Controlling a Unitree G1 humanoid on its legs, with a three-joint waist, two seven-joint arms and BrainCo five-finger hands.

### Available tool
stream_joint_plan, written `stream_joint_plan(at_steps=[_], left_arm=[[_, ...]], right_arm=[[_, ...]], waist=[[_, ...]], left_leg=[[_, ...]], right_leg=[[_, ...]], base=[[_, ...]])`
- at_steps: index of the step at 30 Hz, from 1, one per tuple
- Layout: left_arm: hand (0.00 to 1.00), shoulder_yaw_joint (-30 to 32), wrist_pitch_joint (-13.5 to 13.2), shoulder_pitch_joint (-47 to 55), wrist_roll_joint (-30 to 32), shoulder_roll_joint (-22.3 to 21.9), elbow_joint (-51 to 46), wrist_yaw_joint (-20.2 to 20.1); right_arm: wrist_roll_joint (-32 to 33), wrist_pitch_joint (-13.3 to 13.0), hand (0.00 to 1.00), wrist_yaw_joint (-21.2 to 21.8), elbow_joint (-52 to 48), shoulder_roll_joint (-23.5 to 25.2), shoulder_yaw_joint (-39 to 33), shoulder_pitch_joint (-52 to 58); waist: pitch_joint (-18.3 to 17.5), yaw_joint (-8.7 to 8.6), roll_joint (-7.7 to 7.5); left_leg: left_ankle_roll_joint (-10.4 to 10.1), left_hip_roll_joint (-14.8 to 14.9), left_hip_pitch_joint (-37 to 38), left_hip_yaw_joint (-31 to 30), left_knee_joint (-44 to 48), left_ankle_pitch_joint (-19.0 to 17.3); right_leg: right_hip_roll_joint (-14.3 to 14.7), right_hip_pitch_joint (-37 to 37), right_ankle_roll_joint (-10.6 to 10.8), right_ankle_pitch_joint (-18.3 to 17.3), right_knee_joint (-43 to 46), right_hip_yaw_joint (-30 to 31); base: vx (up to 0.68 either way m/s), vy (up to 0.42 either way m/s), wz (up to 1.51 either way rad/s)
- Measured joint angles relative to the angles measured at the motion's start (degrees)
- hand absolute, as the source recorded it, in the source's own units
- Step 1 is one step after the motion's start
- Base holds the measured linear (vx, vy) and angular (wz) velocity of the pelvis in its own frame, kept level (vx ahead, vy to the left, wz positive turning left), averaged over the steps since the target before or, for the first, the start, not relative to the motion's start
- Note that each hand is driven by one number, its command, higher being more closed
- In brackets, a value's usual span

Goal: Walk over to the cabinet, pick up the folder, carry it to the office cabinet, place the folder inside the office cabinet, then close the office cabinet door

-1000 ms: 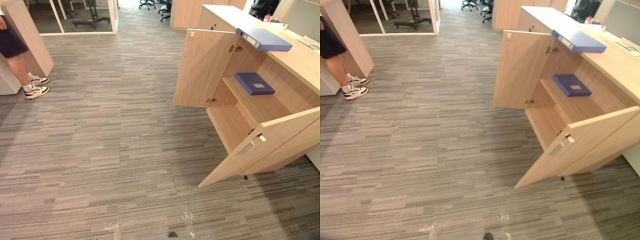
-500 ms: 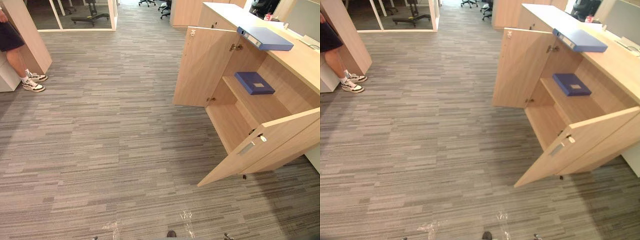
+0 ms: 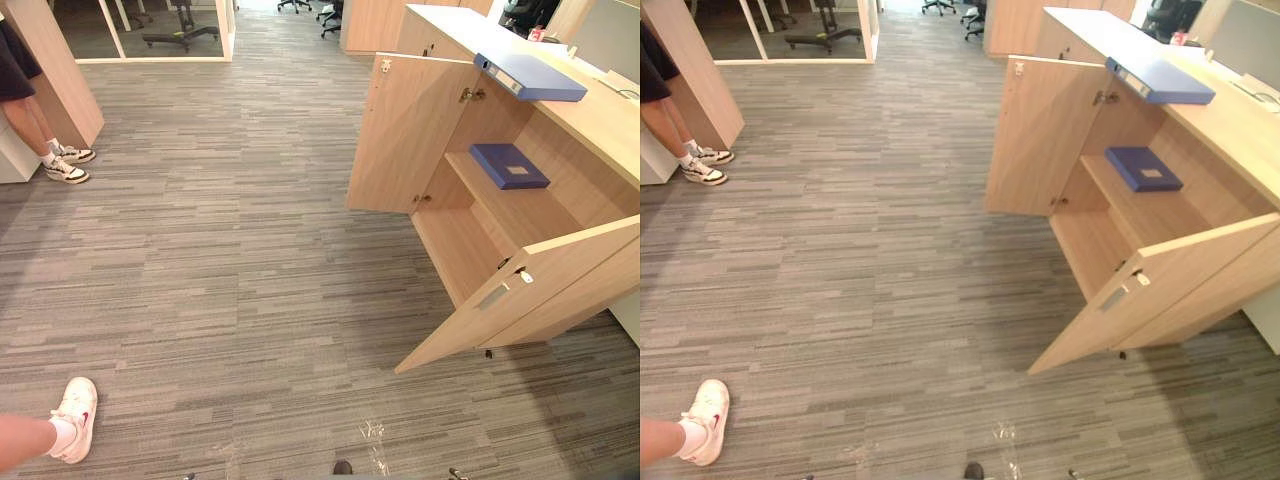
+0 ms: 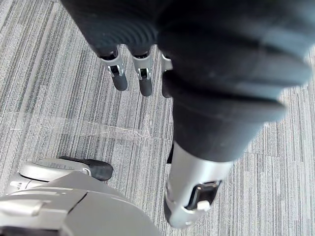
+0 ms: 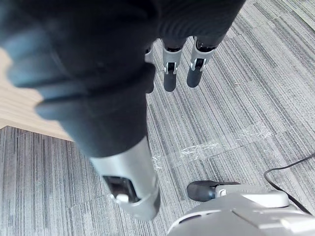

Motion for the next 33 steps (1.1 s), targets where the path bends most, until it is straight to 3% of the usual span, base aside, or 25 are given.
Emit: stream_joint_plan(at_steps=[3,4,5,6,7,8,9,11,12,13,15,16,18,19,22,24,25,26,27,29,31,32,33], left_arm=[[0.0,1.94,0.02,-0.05,-0.02,-0.72,-0.88,0.29],[0.0,3.47,0.05,0.03,0.0,-1.04,-1.93,0.38],[0.0,4.22,0.07,-0.04,0.02,-1.24,-2.59,0.4],[0.0,5.89,0.05,-0.26,0.06,-2.22,-4.37,0.5],[0.0,6.69,-0.02,-0.44,0.03,-2.8,-4.64,0.8],[0.0,6.86,-0.02,-0.42,0.02,-3.03,-4.63,0.95],[0.0,6.85,-0.08,-0.45,0.02,-3.04,-4.63,1.09],[0.0,6.98,-0.21,-0.44,-0.01,-3.14,-4.65,1.28],[0.0,7.34,-0.35,-0.49,-0.03,-3.27,-4.65,1.6],[0.0,7.38,-0.43,-0.49,-0.04,-3.34,-4.64,1.67],[0.0,7.49,-0.52,0.06,-0.05,-3.9,-4.41,1.98],[0.0,7.57,-0.58,0.17,-0.05,-3.8,-4.46,2.15],[0.0,7.6,-0.56,0.16,-0.01,-3.07,-4.44,2.18],[0.0,7.65,-0.58,0.22,-0.01,-2.86,-4.37,2.19],[0.0,7.24,-0.68,0.16,-0.01,-3.03,-2.74,2.17],[0.0,6.19,-0.68,0.07,0.0,-2.99,-2.81,2.1],[0.0,4.7,-0.82,-0.01,0.26,-2.75,-2.77,2.04],[0.0,4.28,-0.81,-0.06,0.41,-2.76,-2.74,2.05],[0.0,3.69,-0.77,-0.65,0.95,-2.51,-2.3,2.04],[0.0,2.29,-0.73,-1.28,2.44,-2.49,-2.35,2.03],[0.0,1.44,-0.73,-1.41,2.5,-2.35,-2.28,1.97],[0.0,1.26,-0.72,-1.55,2.5,-2.31,-2.25,1.92],[0.0,1.22,-0.76,-1.63,2.54,-2.32,-2.3,1.7]], right_arm=[[1.61,-0.03,0.0,0.08,-0.04,-0.07,-0.01,-0.2],[1.65,-0.03,0.0,0.13,-0.26,0.1,-0.01,-0.39],[1.65,-0.03,0.0,0.18,-0.58,0.23,0.0,-0.63],[1.66,0.01,0.0,0.43,-1.7,-0.08,0.03,-0.46],[1.66,0.02,0.0,0.55,-1.86,-0.3,-0.02,-0.4],[1.69,0.03,0.0,0.61,-1.9,-0.41,-0.03,-0.41],[1.69,0.1,0.0,0.69,-2.0,-0.43,-0.19,-0.46],[1.71,0.19,0.0,0.71,-2.15,-0.45,-0.48,-0.58],[1.77,0.19,0.0,0.7,-2.16,-0.43,-0.84,-0.81],[1.84,0.19,0.0,0.7,-2.17,-0.46,-1.03,-0.88],[1.91,0.23,0.0,0.6,-2.1,-0.73,-1.42,-0.79],[1.93,0.23,0.0,0.68,-2.02,-0.41,-2.85,-0.92],[2.08,0.19,0.0,0.67,-2.19,0.67,-3.5,-1.54],[2.26,0.2,0.0,0.66,-2.14,1.19,-3.54,-1.61],[4.05,0.21,0.0,0.87,-2.32,1.56,-5.37,-1.63],[4.39,0.28,0.0,1.14,-3.41,1.57,-7.22,-1.71],[4.57,0.28,0.0,1.13,-4.68,1.13,-7.82,-1.87],[4.77,0.19,0.0,1.15,-5.11,1.04,-7.81,-2.03],[5.55,0.12,0.0,1.13,-6.16,1.31,-7.64,-2.61],[6.07,0.04,0.0,1.16,-6.7,1.74,-6.16,-3.9],[5.99,-0.57,0.0,1.2,-7.25,2.39,-4.68,-4.87],[6.05,-0.62,0.0,1.22,-7.34,2.44,-4.53,-5.13],[6.1,-0.84,0.0,1.19,-8.03,2.93,-4.6,-5.2]], waist=[[0.89,0.01,0.47],[1.74,0.33,0.17],[2.2,0.35,0.18],[3.17,0.52,0.56],[3.77,0.75,1.06],[3.98,0.85,1.17],[4.14,1.06,0.78],[4.15,1.14,0.83],[4.11,1.1,0.86],[4.12,1.06,0.99],[3.45,1.17,2.02],[3.06,1.37,1.58],[2.21,1.34,0.12],[1.65,1.65,-0.41],[-0.63,2.22,0.46],[-1.1,1.38,0.84],[-0.94,0.61,1.5],[-0.79,0.03,1.89],[-0.44,-0.79,2.08],[1.15,-0.42,2.81],[2.15,-0.52,3.13],[2.49,-0.53,3.14],[3.36,-0.59,3.01]], left_leg=[[-2.05,1.29,-4.17,0.69,10.44,-5.39],[-4.06,2.08,-7.21,2.04,18.0,-6.8],[-4.23,2.38,-9.68,2.62,23.13,-6.89],[-5.36,4.1,-16.33,4.09,36.97,-6.65],[-3.32,5.79,-19.21,5.62,41.94,-8.3],[-2.62,6.75,-20.59,6.24,43.23,-9.57],[-2.23,8.29,-22.4,6.63,40.04,-10.32],[-2.75,8.34,-22.8,4.99,31.33,-9.79],[-3.65,7.67,-22.39,2.19,20.73,-7.1],[-3.94,7.6,-22.12,1.12,16.78,-5.9],[-6.03,7.77,-20.19,2.14,8.97,1.6],[-4.97,6.52,-19.6,4.47,8.06,6.12],[-3.89,4.21,-18.57,6.56,8.14,5.71],[-2.28,2.75,-16.82,8.24,7.65,4.6],[0.5,-0.78,-11.87,11.23,5.31,2.62],[1.32,-2.99,-8.18,10.48,3.82,2.09],[2.73,-4.36,-4.58,9.62,2.63,1.25],[3.44,-4.52,-3.28,9.04,2.25,0.79],[4.02,-4.67,-0.68,7.98,1.33,0.35],[3.34,-3.0,3.91,7.99,0.49,-0.05],[2.2,-1.47,6.62,8.38,0.38,-0.78],[1.68,-1.02,7.4,8.53,0.32,-1.17],[1.15,-0.27,9.48,8.7,-0.84,-2.17]], right_leg=[[0.68,0.48,-1.05,-1.08,0.0,0.19],[0.87,1.16,-1.43,-1.35,0.0,0.26],[0.85,1.45,-1.64,-1.48,0.03,0.28],[0.83,2.61,-2.25,-2.04,0.66,0.45],[0.66,2.76,-2.18,-2.54,1.19,0.77],[0.28,2.75,-2.03,-2.85,1.4,0.89],[-1.33,3.26,-1.21,-3.5,1.73,1.45],[-3.6,3.21,0.03,-4.34,2.05,2.05],[-6.27,3.14,1.71,-5.43,2.3,2.56],[-7.17,3.15,2.46,-5.92,2.35,2.7],[-9.62,3.48,5.2,-7.2,2.87,3.04],[-11.6,3.45,6.12,-7.47,3.87,2.83],[-14.55,2.89,6.05,-7.22,6.44,1.17],[-16.31,2.28,6.99,-6.19,7.97,1.27],[-20.11,-0.92,6.82,-5.68,17.06,2.16],[-23.26,-5.66,5.6,-4.86,30.17,2.91],[-26.27,-10.31,-1.73,-0.93,42.8,1.08],[-27.35,-11.64,-3.52,-0.67,47.66,-0.34],[-28.54,-14.28,-3.29,-3.52,55.88,-3.95],[-26.14,-16.4,-1.86,-10.04,59.59,-10.87],[-22.41,-18.47,-0.84,-12.69,55.97,-15.82],[-20.94,-19.18,-0.78,-12.74,53.69,-16.82],[-17.71,-20.25,-0.83,-12.38,46.82,-20.1]], base=[[0.0,0.02,-0.03],[0.01,0.037,-0.04],[0.03,0.051,-0.04],[0.08,0.082,-0.09],[0.1,0.086,-0.12],[0.14,0.151,-0.18],[0.08,0.109,-0.16],[0.17,0.238,-0.17],[0.26,0.357,-0.13],[0.32,0.414,-0.13],[0.3,0.352,-0.13],[0.39,0.356,-0.23],[0.38,0.285,-0.28],[0.42,0.321,-0.44],[0.42,0.334,-0.44],[0.41,0.304,-0.04],[0.3,0.193,0.22],[0.44,0.223,0.41],[0.26,0.107,0.38],[0.33,0.088,0.15],[0.21,-0.021,-0.06],[0.21,-0.079,0.03],[0.19,-0.104,0.08]])
